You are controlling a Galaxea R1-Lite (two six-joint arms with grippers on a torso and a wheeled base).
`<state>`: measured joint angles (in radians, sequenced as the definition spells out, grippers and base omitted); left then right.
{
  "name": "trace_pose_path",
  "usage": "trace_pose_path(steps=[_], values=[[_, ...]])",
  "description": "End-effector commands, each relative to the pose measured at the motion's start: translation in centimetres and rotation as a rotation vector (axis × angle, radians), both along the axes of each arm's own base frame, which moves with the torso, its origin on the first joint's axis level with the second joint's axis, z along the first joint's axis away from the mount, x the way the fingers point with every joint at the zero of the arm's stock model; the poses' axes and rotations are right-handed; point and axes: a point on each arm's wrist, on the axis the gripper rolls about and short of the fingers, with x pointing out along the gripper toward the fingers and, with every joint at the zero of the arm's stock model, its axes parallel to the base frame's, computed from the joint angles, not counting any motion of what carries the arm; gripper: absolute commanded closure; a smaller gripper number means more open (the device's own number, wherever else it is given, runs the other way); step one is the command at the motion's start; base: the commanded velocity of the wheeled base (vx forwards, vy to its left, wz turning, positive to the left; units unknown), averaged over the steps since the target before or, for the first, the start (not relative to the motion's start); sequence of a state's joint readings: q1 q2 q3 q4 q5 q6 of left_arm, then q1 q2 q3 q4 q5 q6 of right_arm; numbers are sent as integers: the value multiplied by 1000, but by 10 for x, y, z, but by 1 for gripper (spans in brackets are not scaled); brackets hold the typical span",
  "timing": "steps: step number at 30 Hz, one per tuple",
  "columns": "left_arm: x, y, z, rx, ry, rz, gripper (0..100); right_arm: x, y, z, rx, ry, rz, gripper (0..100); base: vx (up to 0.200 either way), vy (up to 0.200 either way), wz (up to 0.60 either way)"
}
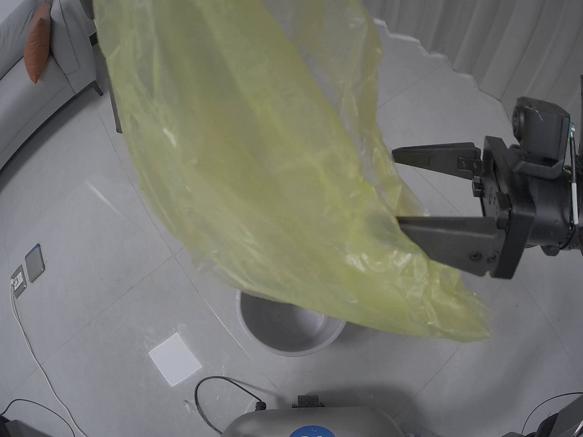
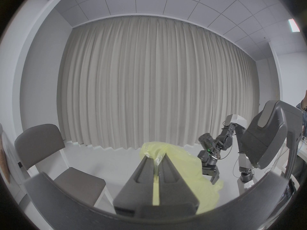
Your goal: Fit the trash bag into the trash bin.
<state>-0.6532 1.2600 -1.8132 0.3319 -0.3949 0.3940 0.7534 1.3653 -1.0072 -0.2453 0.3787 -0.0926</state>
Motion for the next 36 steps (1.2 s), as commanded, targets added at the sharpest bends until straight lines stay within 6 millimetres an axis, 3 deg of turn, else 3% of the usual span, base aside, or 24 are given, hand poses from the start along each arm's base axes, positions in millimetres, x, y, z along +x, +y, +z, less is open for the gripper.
trace_pose_path(steps=[1,7,15,23,28,36], values=[[5,0,-1,0,13,23,100,-8,-4,0,1,-14,13,0,0,0,0],[10,-1,-1,0,18,39,100,-14,-4,-4,-9,-15,31,0,0,0,0],[8,0,2,-15,-9,18,100,-9,7,-36,-89,70,55,0,0,0,0],[3,3,2,-17,-12,15,100,1,20,-40,-82,70,60,0,0,0,0],[3,3,-1,-11,-4,18,100,-1,13,-22,-12,0,44,0,0,0,0],[1,4,-1,-14,-8,14,100,-8,-24,27,113,-125,-57,0,0,0,0]])
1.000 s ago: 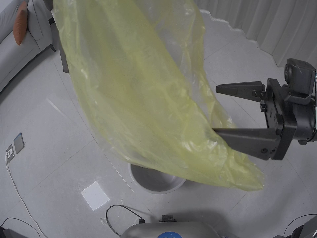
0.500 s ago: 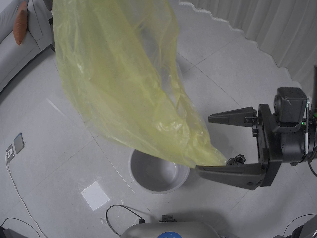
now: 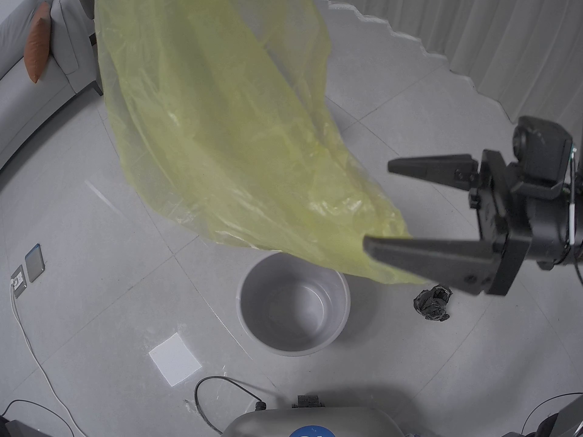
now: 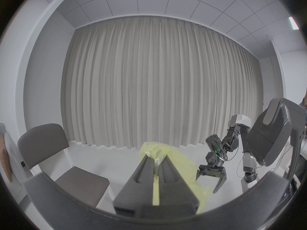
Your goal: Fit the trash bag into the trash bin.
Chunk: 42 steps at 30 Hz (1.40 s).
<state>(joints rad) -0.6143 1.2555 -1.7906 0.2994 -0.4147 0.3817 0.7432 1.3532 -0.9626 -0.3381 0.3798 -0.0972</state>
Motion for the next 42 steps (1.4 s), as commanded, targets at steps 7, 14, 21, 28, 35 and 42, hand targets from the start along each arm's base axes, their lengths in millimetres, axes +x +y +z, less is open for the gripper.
trace_pose_path(steps=[7,14,21,28,35,42], values=[[-7,4,-1,-2,-7,-11,100,4,-28,43,111,-92,-110,0,0,0,0],[-10,6,-1,-5,-10,-11,100,30,-4,19,49,-13,-84,0,0,0,0],[-11,7,-1,-13,0,-14,100,17,8,9,23,6,-6,0,0,0,0],[-11,7,0,-17,-6,-12,100,15,19,-3,-9,35,31,0,0,0,0],[-11,7,0,-20,-9,-13,100,26,34,-18,-44,72,40,0,0,0,0],[-12,8,-1,-19,-6,-14,100,35,43,-25,-34,64,43,0,0,0,0]])
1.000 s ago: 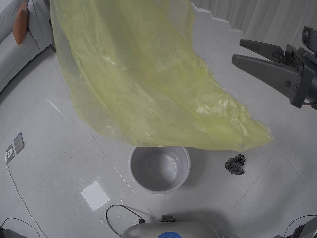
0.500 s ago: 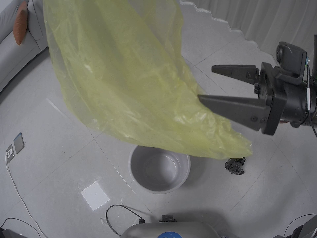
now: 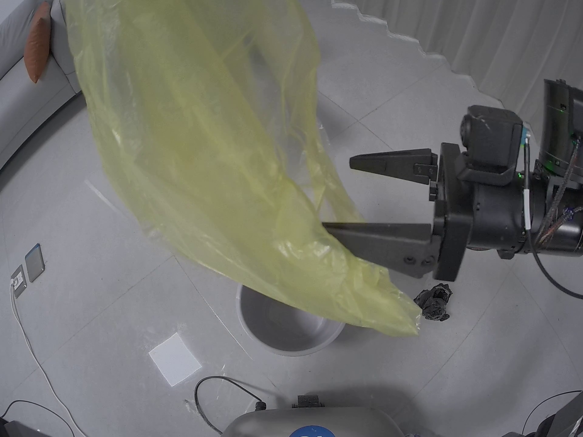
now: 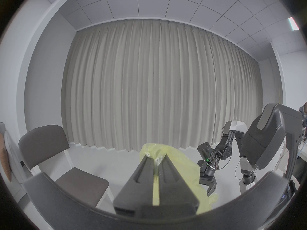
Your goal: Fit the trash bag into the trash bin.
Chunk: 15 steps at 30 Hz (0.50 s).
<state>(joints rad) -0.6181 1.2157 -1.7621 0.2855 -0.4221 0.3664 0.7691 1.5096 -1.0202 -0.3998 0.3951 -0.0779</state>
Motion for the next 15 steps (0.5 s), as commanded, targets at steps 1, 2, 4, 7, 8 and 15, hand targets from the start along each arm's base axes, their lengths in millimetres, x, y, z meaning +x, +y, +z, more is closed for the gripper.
trace_pose_path(steps=[1,2,4,7,8,15], values=[[-1,1,-1,2,2,0,100,7,7,-9,-18,18,3,0,0,0,0],[-1,0,-3,5,7,0,100,7,8,-11,-21,21,3,0,0,0,0],[-2,1,-3,5,7,0,100,7,9,-12,-23,24,6,0,0,0,0],[-1,2,-4,6,9,5,100,2,14,-18,-38,40,29,0,0,0,0],[-2,2,-3,5,6,6,100,1,14,-21,-46,46,34,0,0,0,0],[-1,2,-3,4,7,9,100,-6,13,-45,-107,102,48,0,0,0,0]])
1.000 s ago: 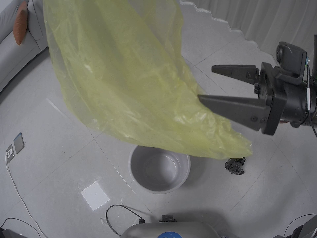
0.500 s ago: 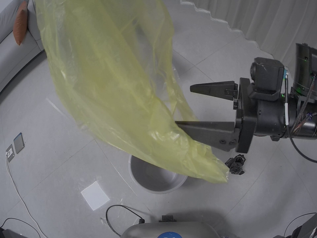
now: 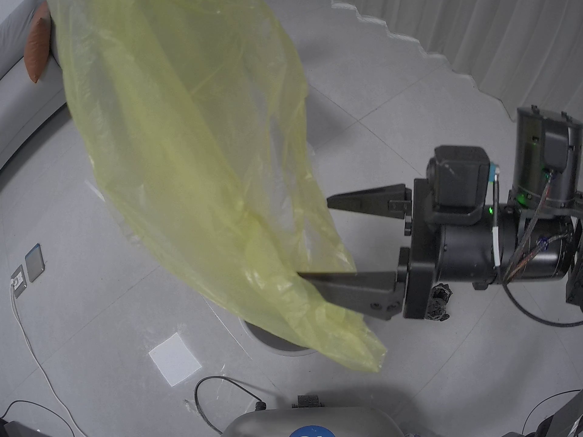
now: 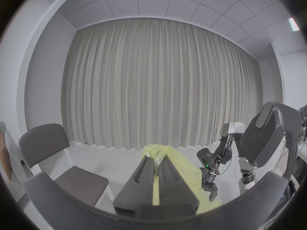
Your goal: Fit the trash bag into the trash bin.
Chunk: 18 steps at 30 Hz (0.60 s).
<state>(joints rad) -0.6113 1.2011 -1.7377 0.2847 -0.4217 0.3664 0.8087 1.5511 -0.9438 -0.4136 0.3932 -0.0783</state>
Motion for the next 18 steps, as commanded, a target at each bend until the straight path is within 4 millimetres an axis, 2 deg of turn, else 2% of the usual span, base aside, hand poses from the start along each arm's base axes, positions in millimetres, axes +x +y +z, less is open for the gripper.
trace_pose_path(steps=[1,18], values=[[0,0,0,-2,-1,2,100,-4,1,-15,-39,34,13,0,0,0,0],[4,-3,-2,1,21,2,100,-13,-7,-25,-74,32,19,0,0,0,0]])
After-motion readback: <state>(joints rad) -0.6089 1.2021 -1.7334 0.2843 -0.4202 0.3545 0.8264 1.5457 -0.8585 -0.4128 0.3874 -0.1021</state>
